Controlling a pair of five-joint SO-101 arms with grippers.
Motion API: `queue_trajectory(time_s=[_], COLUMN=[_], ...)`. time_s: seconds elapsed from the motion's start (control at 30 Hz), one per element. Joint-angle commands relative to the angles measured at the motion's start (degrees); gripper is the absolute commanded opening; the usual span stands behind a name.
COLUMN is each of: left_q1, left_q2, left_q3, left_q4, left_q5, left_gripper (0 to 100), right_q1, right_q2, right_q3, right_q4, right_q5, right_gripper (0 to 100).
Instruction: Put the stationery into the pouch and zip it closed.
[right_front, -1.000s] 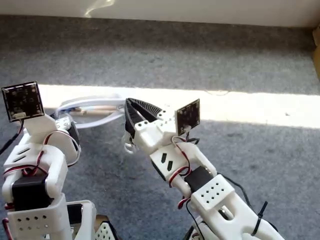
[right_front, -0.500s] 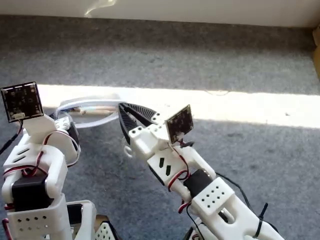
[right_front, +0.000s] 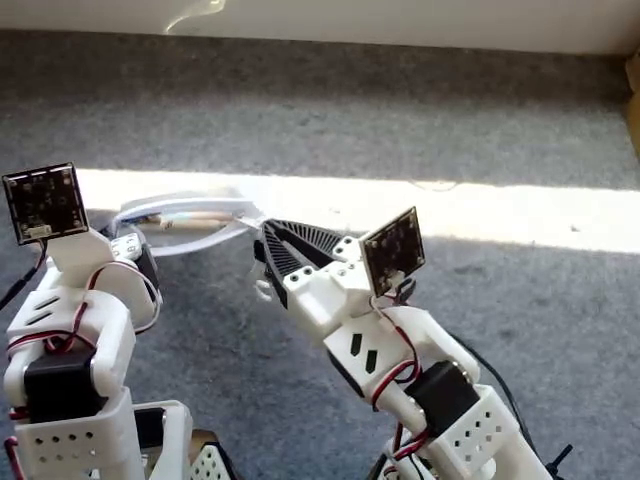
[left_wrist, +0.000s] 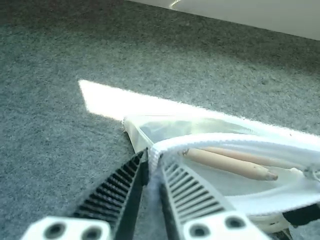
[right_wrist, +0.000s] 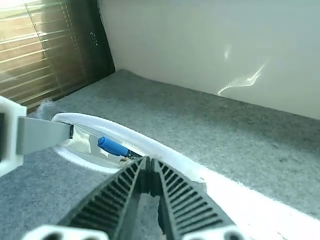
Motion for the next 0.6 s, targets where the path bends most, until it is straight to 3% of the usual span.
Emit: queue_trajectory(time_s=[0.0, 0.1, 0.27, 0.43, 0.57], left_q1=[-0.66, -0.66, -0.66, -0.66, -0.66], left_q2=[-0.84, -0.84, -0.84, -0.84, -0.84], left_q3=[-0.57, -0.57, -0.57, -0.57, -0.57], left_q4=[-0.35, -0.35, -0.35, -0.35, -0.35], left_q5=[-0.35, -0.35, -0.35, -0.44, -0.53], left_gripper=[1, 1, 1, 1, 1], right_q1=[0.40, 0.31, 0.31, 0.22, 0.22], right_q2=[-1.63, -1.63, -1.63, -1.63, -1.54], right_q3=[-3.38, -3.47, -0.75, 5.32, 9.45], right_q4=[3.91, 9.19, 9.19, 4.26, 0.84], right_q5=[0.70, 0.70, 0.70, 0.44, 0.35], right_gripper=[0.7, 0.7, 1.5, 15.4, 17.3])
